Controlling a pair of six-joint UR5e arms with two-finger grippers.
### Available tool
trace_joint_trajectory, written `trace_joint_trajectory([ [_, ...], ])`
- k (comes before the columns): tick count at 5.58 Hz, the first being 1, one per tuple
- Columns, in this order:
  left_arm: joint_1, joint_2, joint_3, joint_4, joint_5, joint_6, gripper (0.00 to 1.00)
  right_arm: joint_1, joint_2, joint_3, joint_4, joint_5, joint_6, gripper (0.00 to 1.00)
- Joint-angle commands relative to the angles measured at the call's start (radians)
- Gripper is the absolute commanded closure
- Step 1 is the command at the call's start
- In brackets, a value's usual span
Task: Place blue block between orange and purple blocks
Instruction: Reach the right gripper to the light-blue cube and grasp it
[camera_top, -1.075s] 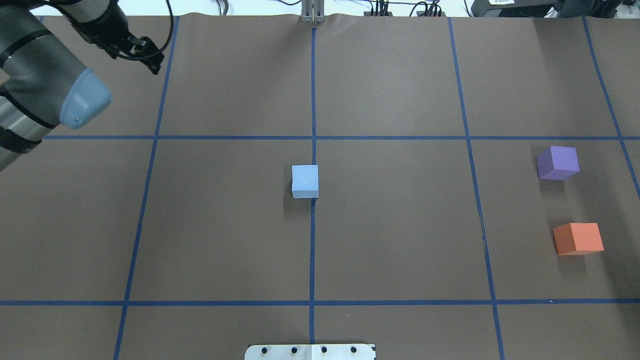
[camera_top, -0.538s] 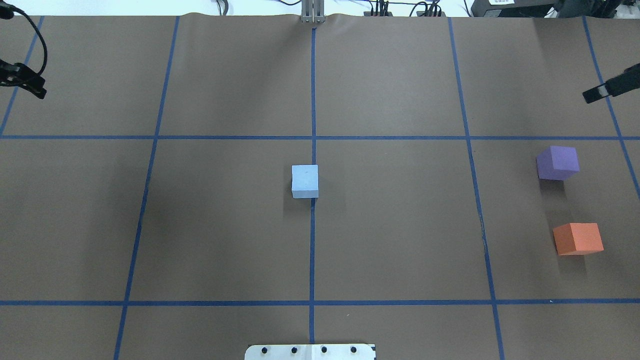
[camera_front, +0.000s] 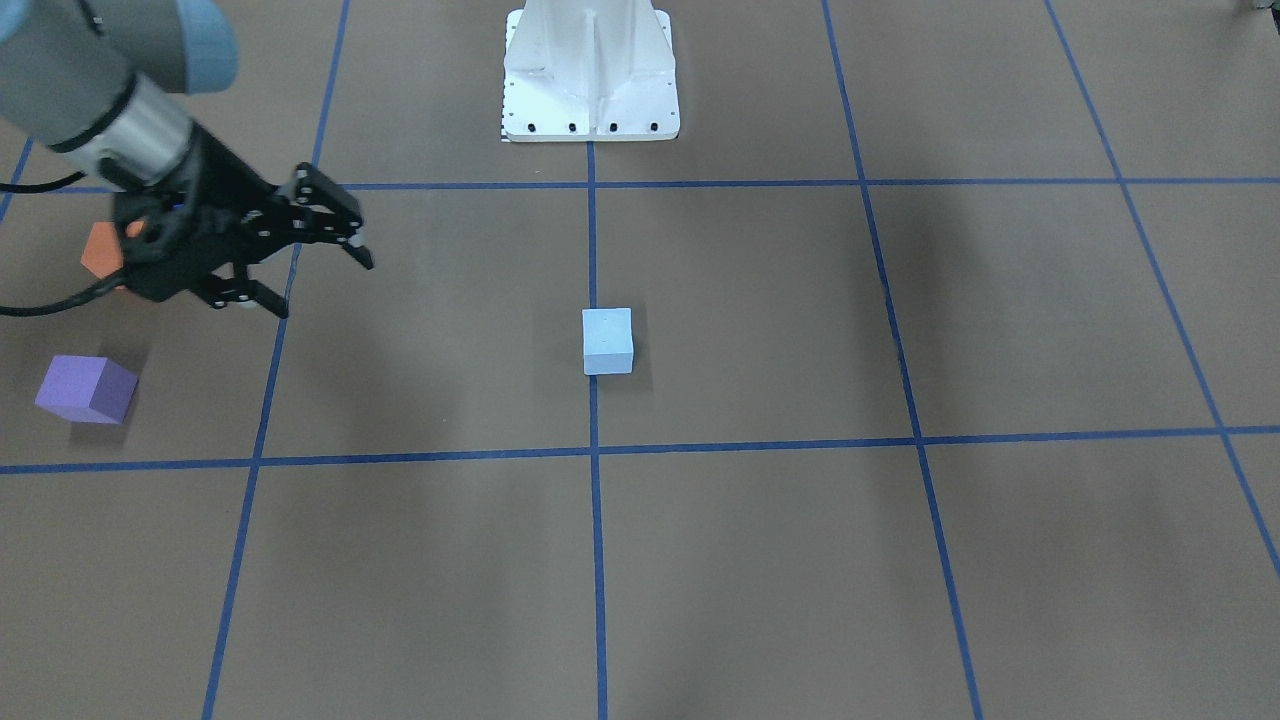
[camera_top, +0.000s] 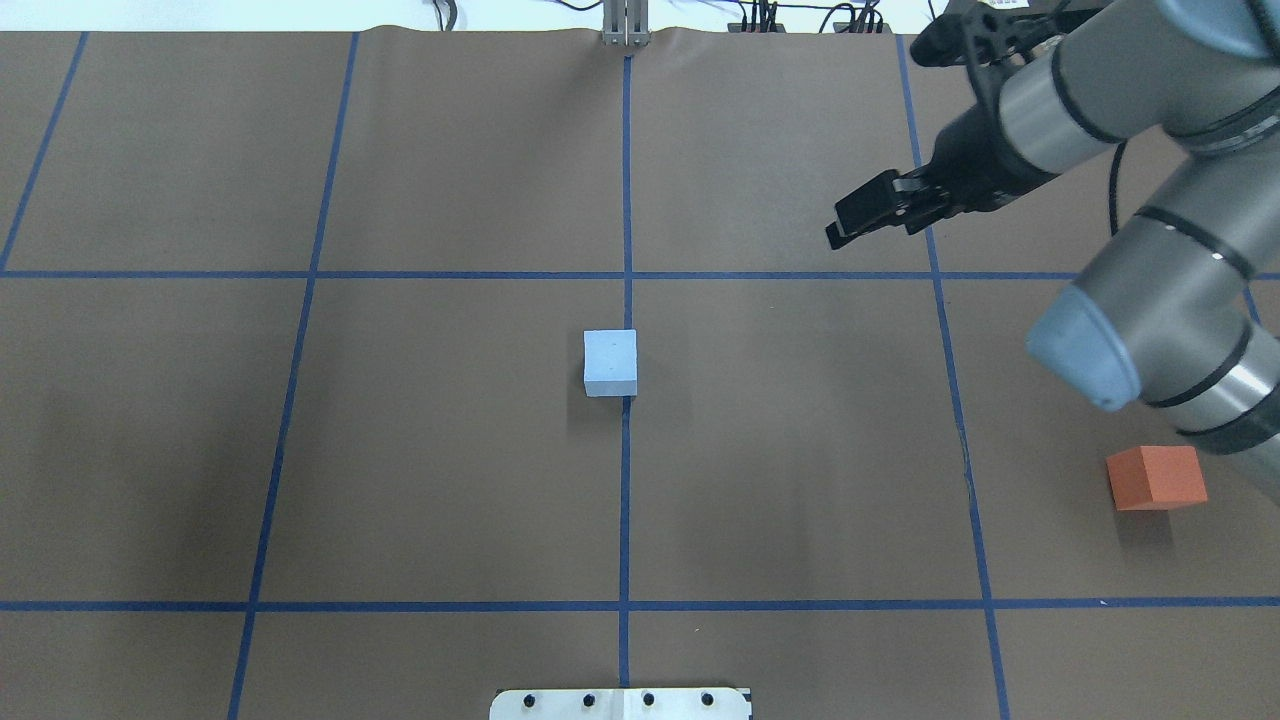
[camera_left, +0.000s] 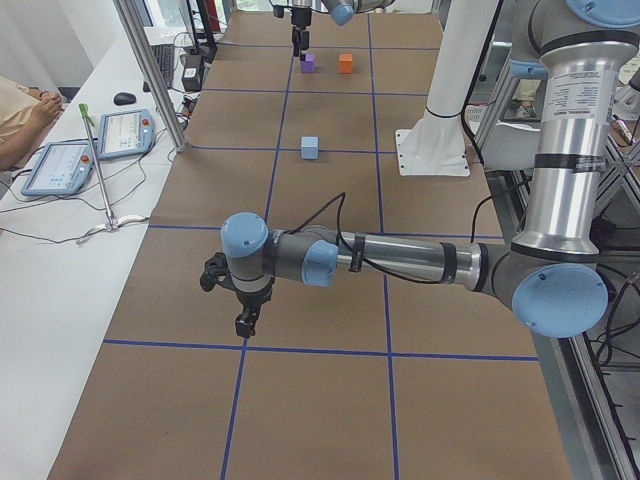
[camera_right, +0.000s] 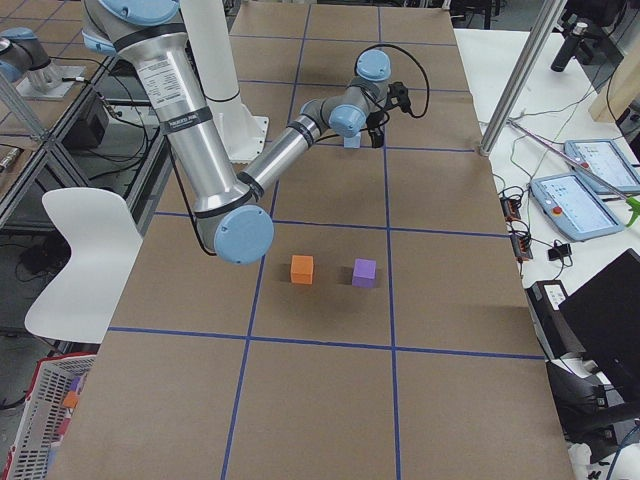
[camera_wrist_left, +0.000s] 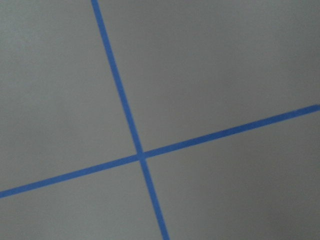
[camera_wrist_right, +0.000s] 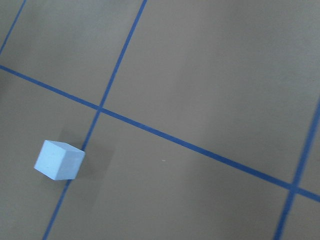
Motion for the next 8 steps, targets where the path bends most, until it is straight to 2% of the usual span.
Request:
trace_joint_trajectory([
  [1, -0.017, 0.043, -0.017, -0.003, -0.012, 0.010, 0.00, -0.216, 0.262, -0.159, -0.173, -0.288, 0.155, 0.01],
  [2, -0.016, 0.043, -0.017, -0.003, -0.012, 0.010, 0.00, -0.262, 0.336, -0.266, -0.178, -0.335, 0.214, 0.01],
  [4, -0.016, 0.041, -0.026, -0.001, -0.012, 0.008, 0.00, -0.315, 0.406, -0.418, -0.175, -0.425, 0.227, 0.01],
  [8, -0.014, 0.041, -0.030, -0.003, -0.012, 0.008, 0.00, -0.379, 0.414, -0.511, -0.167, -0.490, 0.288, 0.01],
])
